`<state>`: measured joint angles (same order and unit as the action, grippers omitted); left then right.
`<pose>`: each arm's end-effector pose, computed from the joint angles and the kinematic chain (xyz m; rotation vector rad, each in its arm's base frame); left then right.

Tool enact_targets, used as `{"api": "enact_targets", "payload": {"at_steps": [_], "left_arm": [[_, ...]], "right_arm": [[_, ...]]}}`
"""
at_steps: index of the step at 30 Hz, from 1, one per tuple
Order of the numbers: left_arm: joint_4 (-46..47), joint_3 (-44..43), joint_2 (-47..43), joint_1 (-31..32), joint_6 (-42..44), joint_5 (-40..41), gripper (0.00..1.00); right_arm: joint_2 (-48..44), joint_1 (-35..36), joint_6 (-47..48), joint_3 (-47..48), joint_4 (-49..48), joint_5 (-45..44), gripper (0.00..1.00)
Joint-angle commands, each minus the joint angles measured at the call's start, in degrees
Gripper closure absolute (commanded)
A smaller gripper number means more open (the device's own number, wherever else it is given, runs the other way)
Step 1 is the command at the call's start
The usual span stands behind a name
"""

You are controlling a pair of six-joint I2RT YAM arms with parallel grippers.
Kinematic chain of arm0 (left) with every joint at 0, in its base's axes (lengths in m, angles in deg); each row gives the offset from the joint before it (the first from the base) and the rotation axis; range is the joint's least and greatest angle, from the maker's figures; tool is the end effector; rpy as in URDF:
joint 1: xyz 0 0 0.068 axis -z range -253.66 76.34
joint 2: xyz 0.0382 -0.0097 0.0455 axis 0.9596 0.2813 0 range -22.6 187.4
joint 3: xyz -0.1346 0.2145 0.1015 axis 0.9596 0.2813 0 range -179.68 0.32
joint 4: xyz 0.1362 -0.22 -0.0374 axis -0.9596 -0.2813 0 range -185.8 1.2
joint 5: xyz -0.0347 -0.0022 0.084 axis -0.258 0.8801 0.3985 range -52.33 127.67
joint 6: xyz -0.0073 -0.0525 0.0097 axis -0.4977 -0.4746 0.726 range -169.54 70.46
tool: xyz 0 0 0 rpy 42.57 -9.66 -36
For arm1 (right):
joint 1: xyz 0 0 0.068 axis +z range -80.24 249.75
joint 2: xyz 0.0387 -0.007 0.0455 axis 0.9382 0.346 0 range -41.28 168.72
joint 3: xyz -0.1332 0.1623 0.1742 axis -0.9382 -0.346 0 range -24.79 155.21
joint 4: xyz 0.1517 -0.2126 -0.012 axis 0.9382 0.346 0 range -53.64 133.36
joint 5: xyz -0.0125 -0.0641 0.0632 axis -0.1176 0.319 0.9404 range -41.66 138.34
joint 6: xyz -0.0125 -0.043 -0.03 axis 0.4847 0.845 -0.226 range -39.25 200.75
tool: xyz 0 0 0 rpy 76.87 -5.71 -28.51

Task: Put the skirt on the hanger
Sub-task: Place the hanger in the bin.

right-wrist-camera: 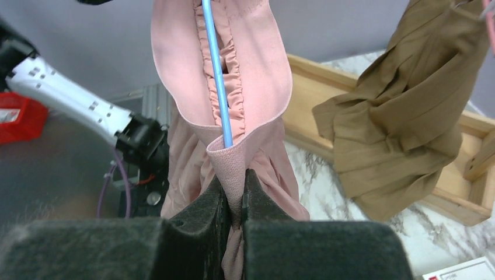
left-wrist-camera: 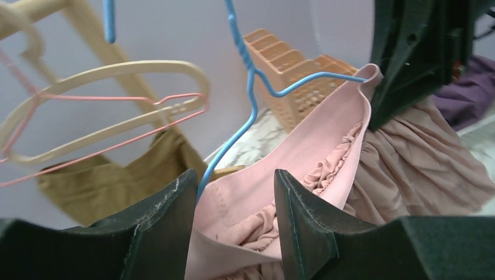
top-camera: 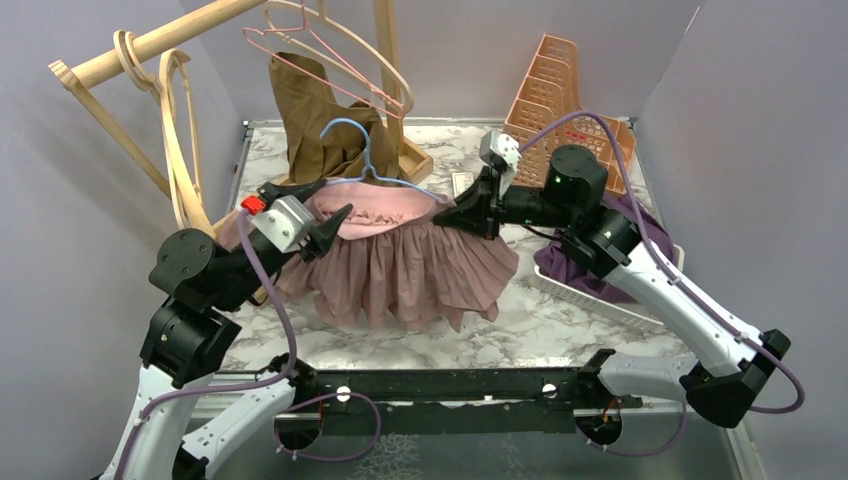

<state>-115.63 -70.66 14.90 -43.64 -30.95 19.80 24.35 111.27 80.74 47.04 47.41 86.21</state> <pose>0.0716 -0.0540 0.4719 0.8301 1.2160 -0.3889 0.1727 0.1819 0.4315 -1.0869 1.3788 1.0825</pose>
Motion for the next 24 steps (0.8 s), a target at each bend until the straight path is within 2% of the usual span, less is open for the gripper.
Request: {"api": "enact_targets", "payload": {"at_steps": [1,10,16,20,24], "left_arm": [[2.09,-2.65,-1.97,0.21,-4.45,13.26,0.47],[2.45,3.46,-10.49,0.21,-11.76,7.41,0.47],[0.39,8.12,-14.62,0.21,-15.29,-4.19,0.47],[-2.51,9.7,-16.18,0.21,-16.66,-8.99,0.48],[-3.85,10.61,-17.37,0.21,-17.81,-9.83,0.48]], "right_arm": [[4.1,0.89,-4.26,7.76,-10.4,-10.43,0.99],[16.63,8.77,-4.97,21.33,-11.83,-28.04,0.99],[27.23,14.63,-2.51,34.33,-8.3,-38.23,0.99],[34.56,16.53,-1.56,42.88,-7.1,-40.99,0.99],[42.98,17.1,-2.08,53.13,-5.94,-40.67,0.99]]}}
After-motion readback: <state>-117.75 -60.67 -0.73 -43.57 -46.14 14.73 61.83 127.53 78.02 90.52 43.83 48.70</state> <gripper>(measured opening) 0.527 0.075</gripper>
